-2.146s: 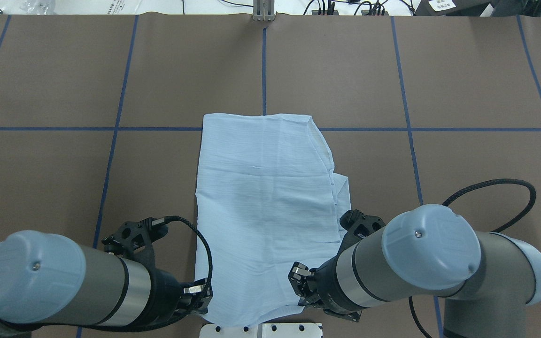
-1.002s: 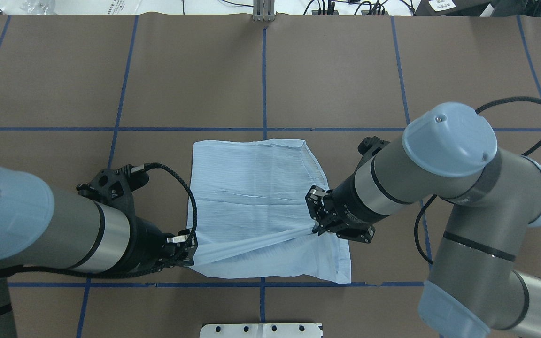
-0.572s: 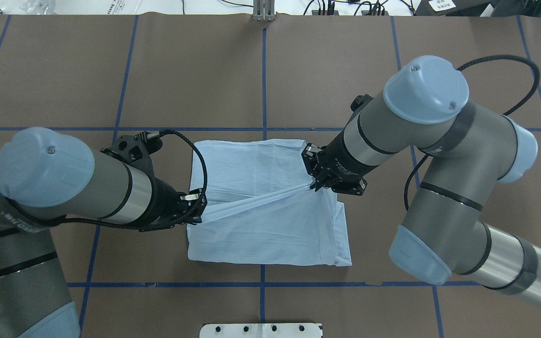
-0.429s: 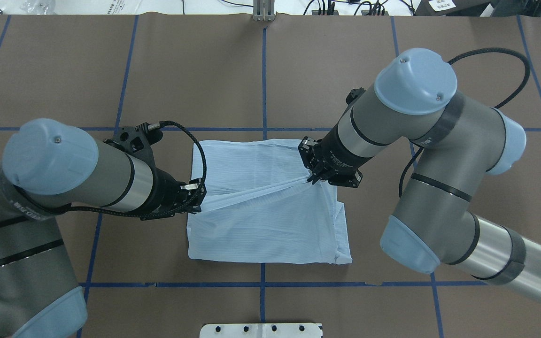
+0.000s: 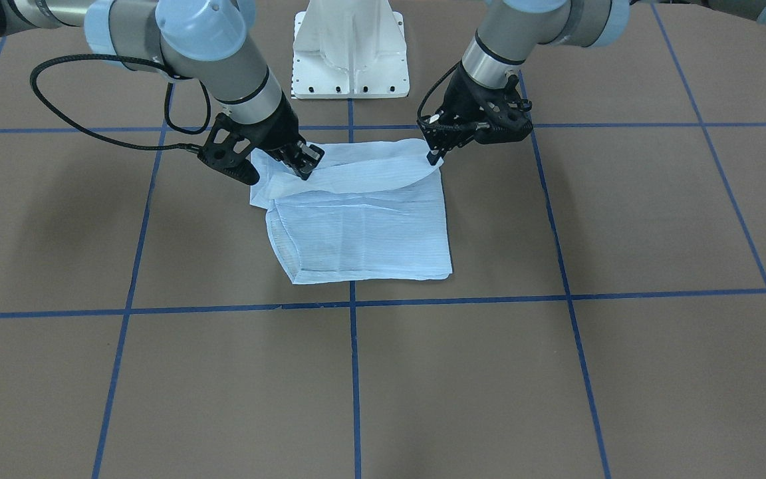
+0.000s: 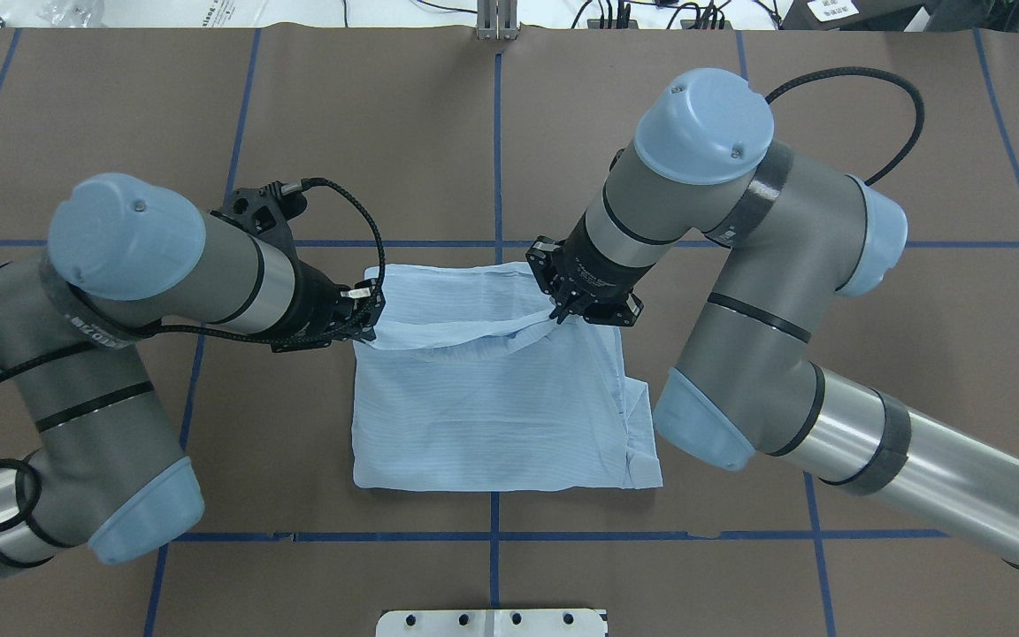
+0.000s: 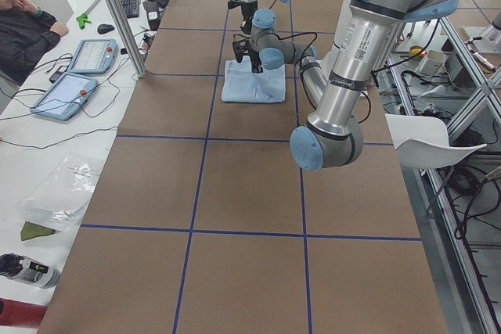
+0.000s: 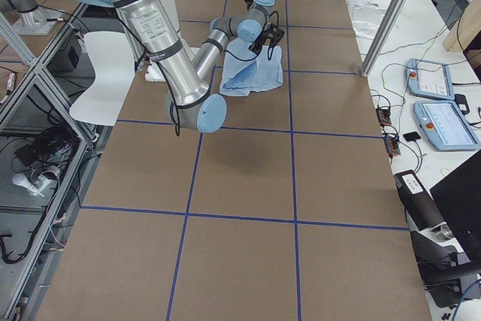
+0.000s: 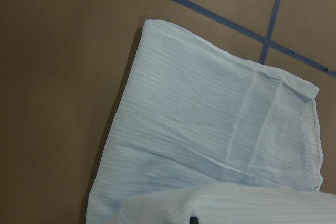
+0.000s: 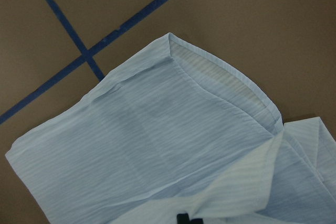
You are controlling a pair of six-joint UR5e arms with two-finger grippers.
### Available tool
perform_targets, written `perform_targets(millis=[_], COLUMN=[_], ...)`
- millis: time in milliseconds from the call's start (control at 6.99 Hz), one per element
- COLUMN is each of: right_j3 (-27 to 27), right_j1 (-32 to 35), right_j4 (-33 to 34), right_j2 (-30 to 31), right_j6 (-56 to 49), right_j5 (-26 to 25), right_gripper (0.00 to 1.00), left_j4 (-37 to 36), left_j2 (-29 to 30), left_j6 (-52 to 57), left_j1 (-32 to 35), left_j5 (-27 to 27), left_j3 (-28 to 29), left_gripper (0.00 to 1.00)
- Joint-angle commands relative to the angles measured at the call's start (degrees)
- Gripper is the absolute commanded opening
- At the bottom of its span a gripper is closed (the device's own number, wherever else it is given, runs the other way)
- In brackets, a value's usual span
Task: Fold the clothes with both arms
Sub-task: 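Lay the near edge onto the shirt's far edge and open both grippers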
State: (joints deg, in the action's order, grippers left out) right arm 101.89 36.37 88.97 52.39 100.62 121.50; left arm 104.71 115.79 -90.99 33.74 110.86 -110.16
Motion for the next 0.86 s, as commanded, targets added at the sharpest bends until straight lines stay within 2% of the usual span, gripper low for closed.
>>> perform_targets(millis=[0, 286, 715], right_j3=[-5.3, -11.9, -18.6], right_j1=[0.0, 1.2, 2.5], right_j4=[-1.2, -8.0, -10.2], right_j2=[-1.9, -2.6, -5.8], right_j6=[-0.9, -0.9, -1.0], right_j5=[-0.3, -0.5, -0.5], right_gripper=[0.00, 0.00, 0.00], left_j4=[9.4, 11.2, 11.2], left_j2=[1.5, 1.5, 3.1], left_j6=[0.2, 0.2, 0.4], left_j1=[1.5, 1.9, 3.0], left_j5=[0.0, -0.1, -0.1], left_j3=[9.9, 12.0, 14.6], left_gripper=[0.00, 0.00, 0.00])
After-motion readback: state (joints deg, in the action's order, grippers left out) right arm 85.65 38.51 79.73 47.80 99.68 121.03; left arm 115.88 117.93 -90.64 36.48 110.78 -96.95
